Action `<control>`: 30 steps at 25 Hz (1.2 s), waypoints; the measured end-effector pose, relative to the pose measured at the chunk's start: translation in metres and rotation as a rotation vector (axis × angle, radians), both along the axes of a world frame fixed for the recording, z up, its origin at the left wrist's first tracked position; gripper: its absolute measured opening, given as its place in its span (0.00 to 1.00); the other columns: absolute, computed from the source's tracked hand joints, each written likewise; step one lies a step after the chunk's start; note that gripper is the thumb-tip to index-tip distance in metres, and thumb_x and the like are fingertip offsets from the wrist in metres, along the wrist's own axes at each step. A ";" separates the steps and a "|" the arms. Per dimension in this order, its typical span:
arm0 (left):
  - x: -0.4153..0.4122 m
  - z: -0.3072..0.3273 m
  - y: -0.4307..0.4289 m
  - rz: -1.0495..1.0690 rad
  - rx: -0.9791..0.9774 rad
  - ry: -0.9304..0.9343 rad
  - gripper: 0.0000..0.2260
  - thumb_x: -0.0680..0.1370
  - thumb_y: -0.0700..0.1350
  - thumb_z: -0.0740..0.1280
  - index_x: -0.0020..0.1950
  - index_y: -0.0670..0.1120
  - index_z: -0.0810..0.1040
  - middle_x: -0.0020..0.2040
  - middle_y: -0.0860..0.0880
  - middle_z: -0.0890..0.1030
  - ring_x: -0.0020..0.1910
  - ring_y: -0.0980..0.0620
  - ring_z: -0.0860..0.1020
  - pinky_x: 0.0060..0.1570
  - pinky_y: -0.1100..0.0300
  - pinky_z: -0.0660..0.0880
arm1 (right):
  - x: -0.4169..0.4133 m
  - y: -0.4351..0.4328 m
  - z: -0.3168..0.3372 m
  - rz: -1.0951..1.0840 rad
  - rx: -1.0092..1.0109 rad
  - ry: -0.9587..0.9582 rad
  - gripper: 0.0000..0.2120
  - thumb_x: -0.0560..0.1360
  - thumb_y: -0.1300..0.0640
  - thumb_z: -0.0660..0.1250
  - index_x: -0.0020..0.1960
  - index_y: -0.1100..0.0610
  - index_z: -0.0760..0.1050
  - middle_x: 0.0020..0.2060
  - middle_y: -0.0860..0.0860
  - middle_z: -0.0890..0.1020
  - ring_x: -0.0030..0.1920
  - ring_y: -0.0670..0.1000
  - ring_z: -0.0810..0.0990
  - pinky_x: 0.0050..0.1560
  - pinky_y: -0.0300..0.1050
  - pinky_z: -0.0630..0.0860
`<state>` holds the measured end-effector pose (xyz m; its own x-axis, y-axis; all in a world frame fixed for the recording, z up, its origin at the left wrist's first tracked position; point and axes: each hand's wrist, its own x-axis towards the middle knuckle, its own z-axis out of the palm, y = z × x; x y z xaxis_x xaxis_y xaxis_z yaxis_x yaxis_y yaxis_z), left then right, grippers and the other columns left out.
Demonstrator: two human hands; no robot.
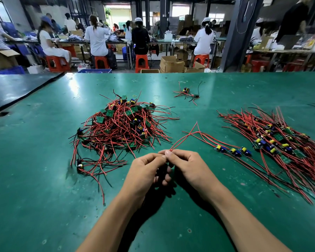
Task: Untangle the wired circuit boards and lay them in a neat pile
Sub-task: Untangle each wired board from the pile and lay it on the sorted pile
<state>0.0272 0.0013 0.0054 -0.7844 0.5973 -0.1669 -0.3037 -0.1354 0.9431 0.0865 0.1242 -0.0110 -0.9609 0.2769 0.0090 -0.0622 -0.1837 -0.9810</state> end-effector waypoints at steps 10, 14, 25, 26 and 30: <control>0.001 -0.003 -0.004 -0.072 -0.029 0.022 0.07 0.77 0.34 0.68 0.41 0.39 0.83 0.35 0.37 0.80 0.30 0.44 0.81 0.30 0.56 0.80 | 0.004 0.005 0.001 -0.055 0.066 -0.068 0.08 0.78 0.55 0.70 0.51 0.60 0.84 0.38 0.56 0.82 0.30 0.51 0.77 0.31 0.43 0.74; 0.004 -0.003 -0.001 -0.049 -0.066 0.073 0.05 0.76 0.33 0.68 0.40 0.36 0.81 0.33 0.38 0.78 0.26 0.45 0.78 0.25 0.59 0.75 | 0.001 0.009 0.000 -0.171 0.230 -0.074 0.08 0.77 0.56 0.71 0.46 0.60 0.85 0.39 0.55 0.83 0.35 0.52 0.79 0.39 0.49 0.75; 0.002 0.001 -0.002 -0.102 -0.101 0.102 0.06 0.76 0.35 0.68 0.39 0.39 0.80 0.31 0.41 0.79 0.24 0.48 0.76 0.25 0.62 0.74 | -0.001 0.016 0.001 -0.340 0.098 -0.088 0.13 0.78 0.51 0.69 0.49 0.61 0.83 0.22 0.45 0.67 0.23 0.47 0.64 0.23 0.35 0.62; 0.002 0.000 -0.002 -0.075 -0.091 0.099 0.06 0.77 0.36 0.67 0.41 0.38 0.81 0.31 0.41 0.79 0.24 0.48 0.76 0.25 0.62 0.74 | 0.001 0.013 0.003 -0.233 0.029 -0.090 0.15 0.78 0.51 0.70 0.49 0.64 0.81 0.23 0.48 0.70 0.22 0.47 0.66 0.22 0.35 0.63; 0.000 -0.001 -0.003 -0.041 -0.071 0.093 0.07 0.78 0.37 0.67 0.42 0.37 0.82 0.32 0.40 0.80 0.25 0.48 0.76 0.25 0.61 0.74 | 0.007 0.002 0.008 -0.060 0.047 -0.149 0.12 0.79 0.53 0.68 0.48 0.62 0.82 0.27 0.54 0.77 0.20 0.46 0.71 0.20 0.33 0.61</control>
